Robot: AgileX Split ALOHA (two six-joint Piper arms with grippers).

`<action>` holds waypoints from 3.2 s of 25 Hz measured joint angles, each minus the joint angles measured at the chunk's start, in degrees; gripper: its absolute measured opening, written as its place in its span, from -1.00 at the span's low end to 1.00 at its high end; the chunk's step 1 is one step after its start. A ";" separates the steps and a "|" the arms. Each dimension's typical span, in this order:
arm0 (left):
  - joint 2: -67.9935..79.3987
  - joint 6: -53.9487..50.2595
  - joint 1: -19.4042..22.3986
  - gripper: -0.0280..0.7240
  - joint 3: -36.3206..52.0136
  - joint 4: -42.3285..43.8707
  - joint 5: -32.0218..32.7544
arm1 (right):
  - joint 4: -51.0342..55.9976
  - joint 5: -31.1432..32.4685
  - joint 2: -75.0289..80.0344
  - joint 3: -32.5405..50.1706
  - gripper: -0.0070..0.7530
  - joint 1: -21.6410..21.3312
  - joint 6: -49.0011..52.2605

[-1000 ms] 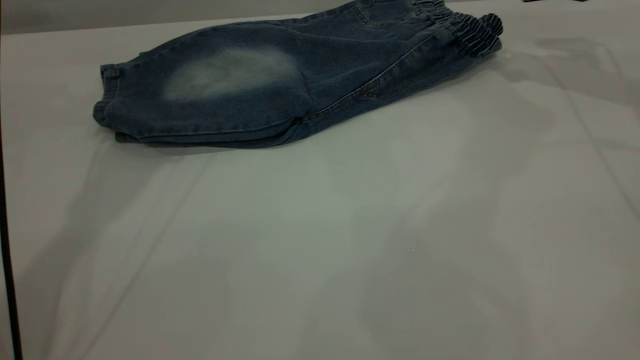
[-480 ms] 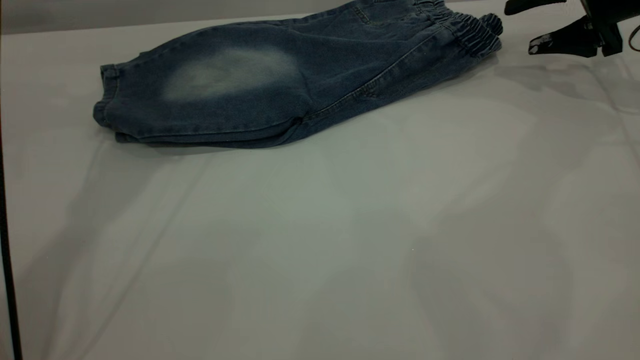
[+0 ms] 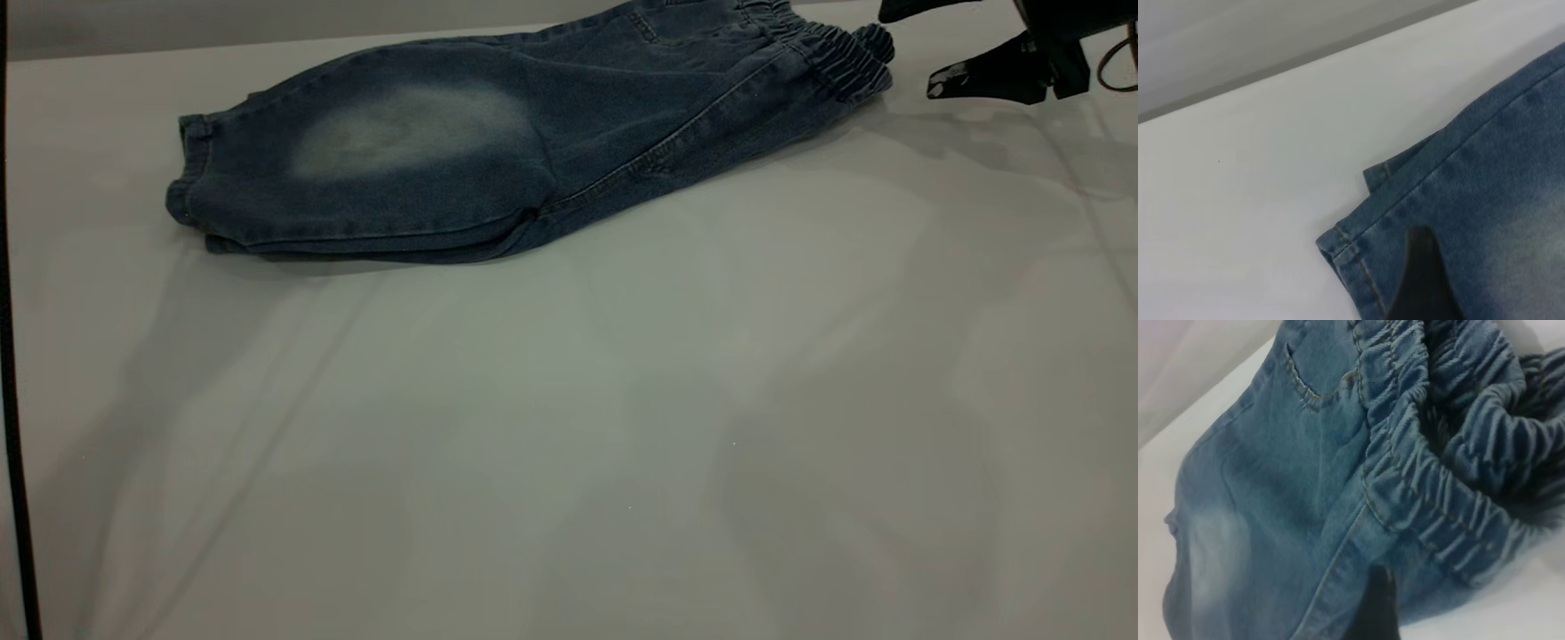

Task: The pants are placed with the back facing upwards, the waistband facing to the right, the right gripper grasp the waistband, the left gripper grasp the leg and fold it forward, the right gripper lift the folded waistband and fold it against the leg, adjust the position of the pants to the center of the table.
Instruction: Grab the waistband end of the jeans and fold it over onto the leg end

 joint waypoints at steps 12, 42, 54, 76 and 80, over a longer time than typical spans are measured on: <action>0.00 -0.05 -0.02 0.32 0.00 0.00 -0.14 | 1.72 -2.69 0.00 0.00 0.58 0.95 -0.74; 0.00 -0.05 -1.04 0.32 0.00 -0.81 0.75 | 6.96 -1.42 10.42 -10.92 0.30 7.22 -0.54; 1.66 0.38 -4.85 0.32 -3.52 -6.72 3.16 | 4.76 -1.78 10.30 -10.92 -0.78 7.22 -2.33; 36.89 29.71 -11.32 0.32 -55.55 -28.25 33.98 | 1.13 -0.31 6.64 -10.92 -0.78 7.22 -2.26; 39.72 29.71 -11.39 0.32 -56.24 -28.25 33.07 | -0.49 -0.02 3.67 -10.92 -0.78 7.22 -1.25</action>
